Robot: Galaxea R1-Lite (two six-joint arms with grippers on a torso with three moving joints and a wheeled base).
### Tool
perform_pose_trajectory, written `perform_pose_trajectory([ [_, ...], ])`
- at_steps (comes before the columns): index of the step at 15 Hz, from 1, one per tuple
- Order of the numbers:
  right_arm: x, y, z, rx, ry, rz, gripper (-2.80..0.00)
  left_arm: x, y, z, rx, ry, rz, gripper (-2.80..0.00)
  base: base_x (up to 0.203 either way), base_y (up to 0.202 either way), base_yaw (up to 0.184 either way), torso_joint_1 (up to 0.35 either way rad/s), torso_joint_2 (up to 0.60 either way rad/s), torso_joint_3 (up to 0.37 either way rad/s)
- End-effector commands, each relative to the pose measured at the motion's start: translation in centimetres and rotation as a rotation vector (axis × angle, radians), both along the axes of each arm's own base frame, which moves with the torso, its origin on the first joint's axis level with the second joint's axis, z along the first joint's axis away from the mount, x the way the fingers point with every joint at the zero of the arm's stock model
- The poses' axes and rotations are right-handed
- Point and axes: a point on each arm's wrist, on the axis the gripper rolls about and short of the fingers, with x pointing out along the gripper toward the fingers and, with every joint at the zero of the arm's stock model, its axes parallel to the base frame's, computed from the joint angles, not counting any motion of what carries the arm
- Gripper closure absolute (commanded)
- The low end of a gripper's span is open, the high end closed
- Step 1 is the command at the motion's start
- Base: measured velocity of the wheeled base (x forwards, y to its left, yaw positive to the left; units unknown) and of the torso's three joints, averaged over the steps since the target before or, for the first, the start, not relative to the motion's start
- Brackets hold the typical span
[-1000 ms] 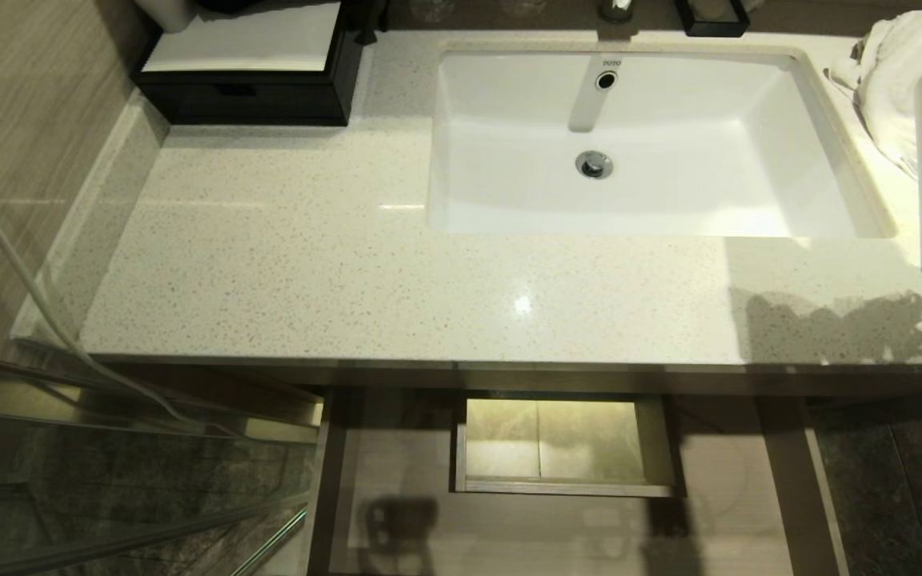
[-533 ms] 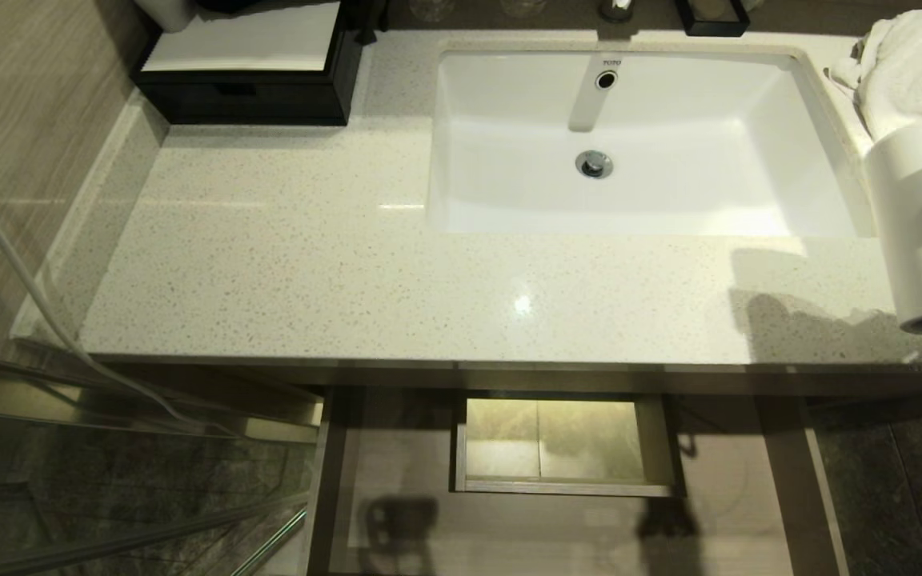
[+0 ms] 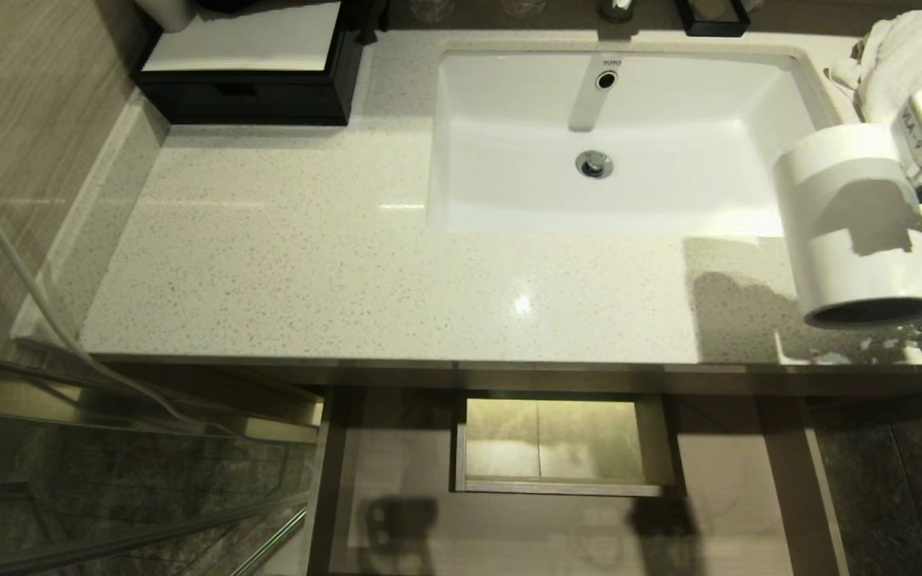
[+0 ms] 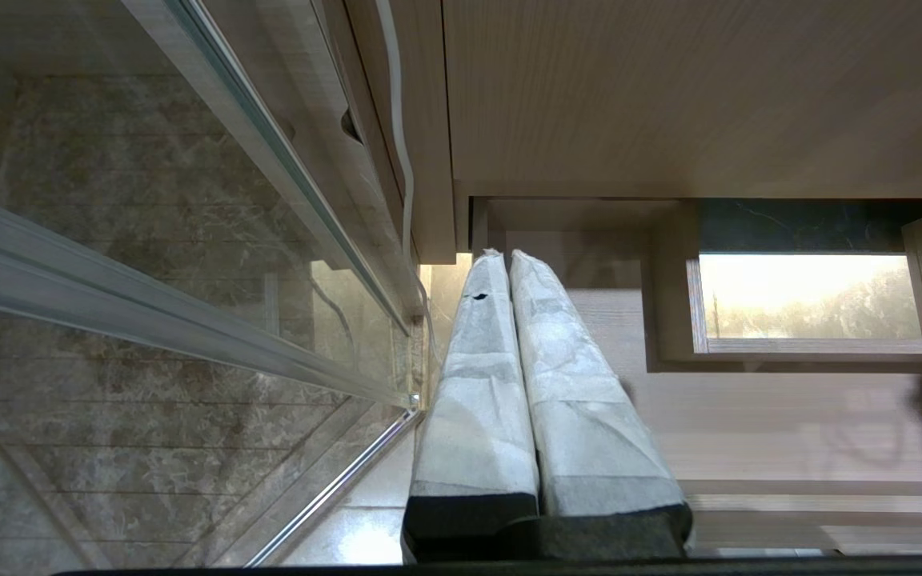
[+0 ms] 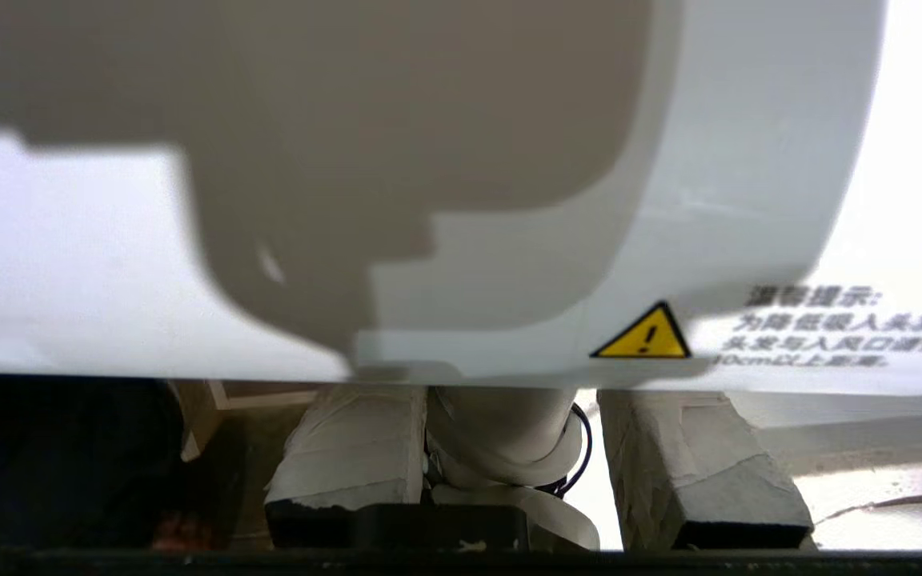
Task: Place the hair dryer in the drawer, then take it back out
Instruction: Place it on the countertop
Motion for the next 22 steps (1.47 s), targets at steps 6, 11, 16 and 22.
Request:
perform_pose_trajectory([
  [6, 2.3, 2.4, -1.2, -0.01, 0.034, 0.013, 0.0, 0.0, 0.0, 0.0, 0.0, 0.0, 0.001, 0.0, 0.0, 0.0, 0.0, 0.0, 0.0, 0.0],
  [11, 3.0, 4.0, -1.7, 0.067, 0.09, -0.145, 0.0, 0.0, 0.0, 0.0, 0.0, 0.001, 0.0, 0.0, 0.0, 0.0, 0.0, 0.0, 0.0, 0.0],
  [16, 3.4, 5.6, -2.6, 0.146, 0.169, -0.164, 0.0, 0.0, 0.0, 0.0, -0.001, 0.0, 0.0, 0.0, 0.0, 0.0, 0.0, 0.0, 0.0, 0.0],
  [22, 3.4, 6.2, -2.9, 0.193, 0.221, -0.057, 0.0, 0.0, 0.0, 0.0, 0.0, 0.0, 0.001, 0.0, 0.0, 0.0, 0.0, 0.0, 0.0, 0.0],
])
